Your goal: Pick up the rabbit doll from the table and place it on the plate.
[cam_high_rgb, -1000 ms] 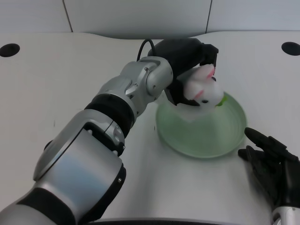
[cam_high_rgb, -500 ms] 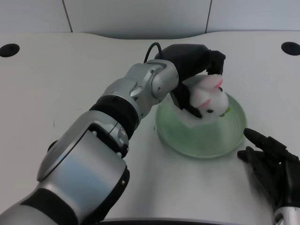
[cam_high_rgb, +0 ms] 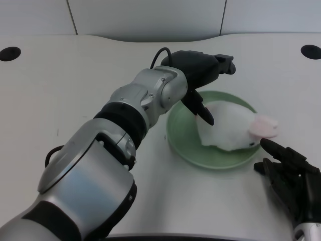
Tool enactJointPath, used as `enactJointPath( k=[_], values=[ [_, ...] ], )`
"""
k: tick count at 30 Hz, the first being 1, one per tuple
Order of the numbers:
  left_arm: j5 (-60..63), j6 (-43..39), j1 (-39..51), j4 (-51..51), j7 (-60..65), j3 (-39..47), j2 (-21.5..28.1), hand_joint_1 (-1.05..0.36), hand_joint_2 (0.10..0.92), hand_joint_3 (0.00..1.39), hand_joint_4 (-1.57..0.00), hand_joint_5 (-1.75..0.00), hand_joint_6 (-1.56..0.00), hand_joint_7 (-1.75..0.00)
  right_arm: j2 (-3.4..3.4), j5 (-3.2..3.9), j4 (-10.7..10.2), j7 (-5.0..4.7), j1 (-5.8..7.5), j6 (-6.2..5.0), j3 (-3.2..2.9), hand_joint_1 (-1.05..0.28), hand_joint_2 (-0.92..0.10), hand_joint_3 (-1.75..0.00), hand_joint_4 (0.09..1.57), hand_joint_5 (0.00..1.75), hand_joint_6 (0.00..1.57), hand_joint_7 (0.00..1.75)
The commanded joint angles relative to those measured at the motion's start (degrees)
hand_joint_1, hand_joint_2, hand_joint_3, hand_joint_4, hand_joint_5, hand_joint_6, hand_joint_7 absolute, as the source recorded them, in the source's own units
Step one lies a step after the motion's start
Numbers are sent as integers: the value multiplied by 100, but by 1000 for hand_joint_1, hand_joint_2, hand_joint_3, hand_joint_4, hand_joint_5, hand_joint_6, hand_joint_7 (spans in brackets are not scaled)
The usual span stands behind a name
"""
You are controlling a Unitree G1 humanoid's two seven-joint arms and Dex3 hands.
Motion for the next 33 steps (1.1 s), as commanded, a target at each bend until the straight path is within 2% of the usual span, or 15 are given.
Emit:
enactJointPath(
  k=[1, 3, 6, 7, 10, 11, 14, 20, 22, 23, 25, 27, 29, 31, 33],
  values=[
    [8, 15, -104, 18, -34, -6, 46, -798, 884, 3, 1, -288, 1, -355, -85, 119, 25, 143, 63, -3, -73, -313, -921, -303, 572, 953, 861, 3],
    [-4, 8, -97, 16, -35, 7, 57, -799, 883, 3, 1, -309, 1, -363, -73, 161, 25, 192, 52, 16, -105, -310, -921, -306, 565, 949, 863, 4],
    [-53, -3, -88, 13, -49, 64, 82, -801, 884, 2, 1, -357, 1, -400, -91, 81, 22, 47, 36, 49, -79, -318, -921, -310, 573, 953, 871, 8],
    [-75, -24, -85, 10, -61, 94, 107, -804, 883, 3, 1, -371, 1, -416, -87, 102, 24, 57, 26, 61, -92, -319, -921, -309, 578, 955, 872, 8],
    [-177, -110, -94, -10, -155, 225, 269, -804, 886, 4, 1, -399, 1, -454, -12, 299, 12, 136, -25, 168, -214, -334, -921, -291, 579, 955, 891, 18],
    [-240, -151, -83, -23, -157, 291, 351, -805, 886, 4, 1, -402, 1, -459, -1, 278, 8, 47, -29, 161, -221, -336, -921, -286, 577, 954, 896, 20],
    [-354, -302, -43, -61, -114, 419, 569, -820, 879, 5, 1, -471, 1, -504, -54, 83, -2, -273, -30, 151, -139, -334, -921, -289, 588, 943, 906, 25],
    [-561, -807, 162, -170, -154, 625, 1042, -876, 900, 9, 1, -550, -15, -523, -155, -140, 27, -569, -51, 102, -40, -317, -921, -330, 631, 903, 912, 25],
    [-644, -1035, 324, -216, -105, 720, 1218, -880, 914, 12, 1, -576, -26, -515, -179, -133, 52, -524, -62, 55, -32, -299, -921, -334, 646, 891, 912, 24],
    [-718, -1152, 444, -240, -89, 788, 1322, -880, 917, 10, 1, -593, -39, -503, -156, -59, 56, -447, -75, 56, -72, -304, -921, -335, 650, 889, 911, 24],
    [-840, -1324, 668, -279, -120, 903, 1514, -874, 920, 49, 1, -612, -69, -431, -128, 11, 55, -386, -91, 86, -113, -307, -921, -329, 656, 883, 918, 27],
    [-1028, -1491, 901, -315, -194, 1078, 1674, -851, 921, 52, -16, -602, -119, -353, -140, 5, 61, -362, -101, 94, -109, -308, -921, -330, 661, 882, 917, 25],
    [-1203, -1674, 1145, -364, -251, 1246, 1838, -817, 921, 56, -41, -588, -182, -260, -146, 44, 80, -301, -99, 75, -118, -313, -921, -331, 662, 883, 914, 23],
    [-1550, -1932, 1511, -414, -374, 1557, 2030, -758, 920, 43, -95, -579, -241, -198, -152, 1, 92, -433, -104, 114, -107, -313, -921, -314, 679, 884, 916, 23],
    [-1817, -2041, 1825, -471, -445, 1797, 2185, -728, 921, 50, -128, -563, -278, -147, -136, 2, 84, -499, -96, 130, -114, -293, -921, -306, 688, 877, 917, 23]
  ],
)
